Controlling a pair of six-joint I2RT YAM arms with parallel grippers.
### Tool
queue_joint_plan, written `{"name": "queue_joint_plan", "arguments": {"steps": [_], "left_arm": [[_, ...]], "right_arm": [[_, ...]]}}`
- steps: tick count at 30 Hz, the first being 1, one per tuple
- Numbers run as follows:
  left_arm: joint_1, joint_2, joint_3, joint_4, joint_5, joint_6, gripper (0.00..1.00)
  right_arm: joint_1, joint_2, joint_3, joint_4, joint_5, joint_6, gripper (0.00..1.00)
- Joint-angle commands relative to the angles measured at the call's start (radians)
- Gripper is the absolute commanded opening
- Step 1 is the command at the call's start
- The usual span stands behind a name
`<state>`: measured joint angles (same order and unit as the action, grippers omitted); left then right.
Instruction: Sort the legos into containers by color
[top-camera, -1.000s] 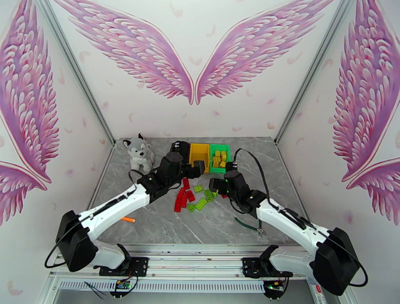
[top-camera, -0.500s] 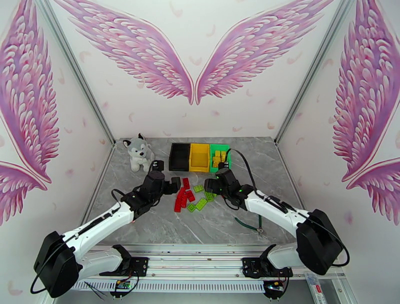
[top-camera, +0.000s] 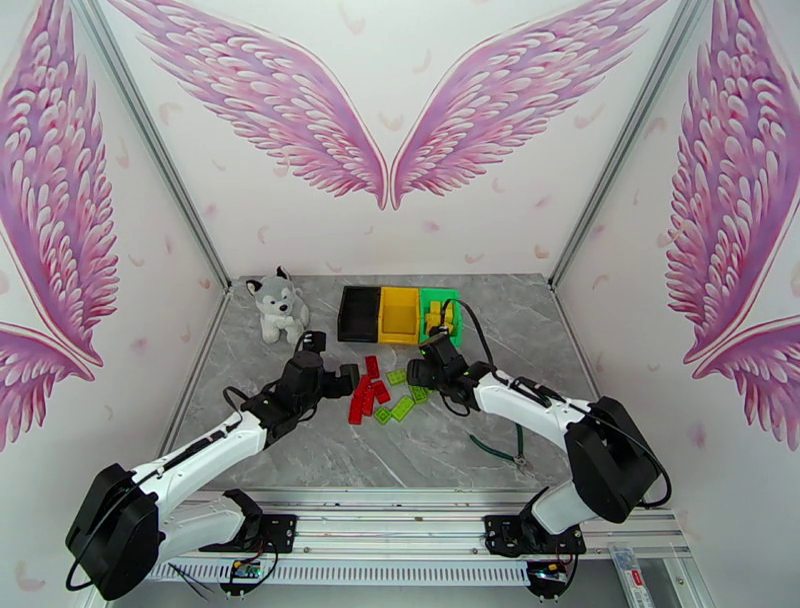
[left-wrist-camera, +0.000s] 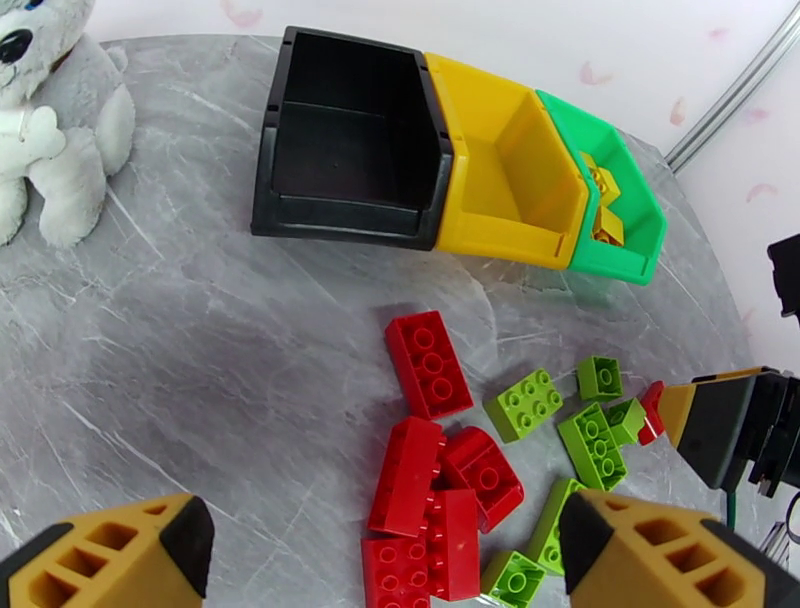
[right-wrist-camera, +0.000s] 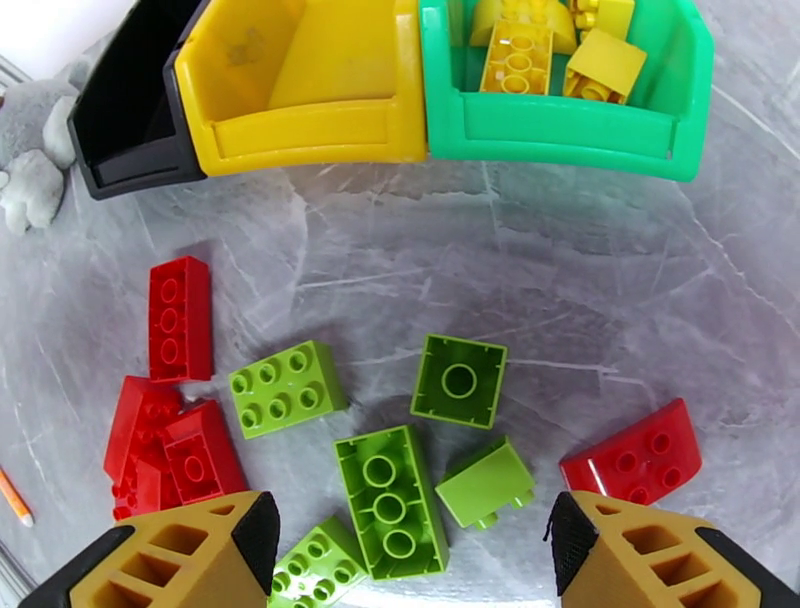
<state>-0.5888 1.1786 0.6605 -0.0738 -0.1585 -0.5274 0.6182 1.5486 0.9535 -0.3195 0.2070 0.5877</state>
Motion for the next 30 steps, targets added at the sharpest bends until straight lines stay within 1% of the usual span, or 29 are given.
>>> {"name": "queue_joint_plan", "arguments": {"steps": [1,5,8,13,16,17,19,20,25,30], "left_arm": [[0.005,-0.016,-0.007,0.034,0.026,0.0,0.97],[0.003,-0.032,-0.009,0.03,0.04,-0.003,0.97],[0.003,-0.046,-0.007,0.022,0.047,-0.005,0.97],[-0.002,-0.079,-0.01,0.018,0.063,-0.008,0.97],[-0.002,-0.094,-0.01,0.009,0.059,-0.008,0.97],[-0.002,-0.098,-0.012,0.009,0.061,-0.009,0.97],[-0.003,-0.099,-0.012,0.011,0.069,-0.011,0.97],[-0.003,-0.099,-0.01,0.011,0.072,-0.011,0.97],[-0.008,-0.086,-0.005,0.009,0.077,-0.011,0.97],[-0.009,-0.081,0.001,0.005,0.082,-0.007,0.97]], "right_arm": [[0.003,0.024,0.027,-0.041,0.036,0.015,0.74],[-0.009,0.05,0.038,-0.063,0.058,0.019,0.72],[-0.038,0.059,0.05,-0.111,0.091,0.045,0.71],[-0.109,-0.001,0.019,-0.154,0.12,0.089,0.7],[-0.121,-0.027,0.009,-0.188,0.132,0.127,0.69],[-0.121,-0.031,0.002,-0.194,0.137,0.144,0.71],[-0.123,-0.033,-0.014,-0.197,0.134,0.181,0.77],[-0.124,-0.031,-0.021,-0.195,0.126,0.197,0.78],[-0.133,-0.013,-0.041,-0.169,0.099,0.263,0.8],[-0.14,0.008,-0.036,-0.152,0.102,0.303,0.79]]}}
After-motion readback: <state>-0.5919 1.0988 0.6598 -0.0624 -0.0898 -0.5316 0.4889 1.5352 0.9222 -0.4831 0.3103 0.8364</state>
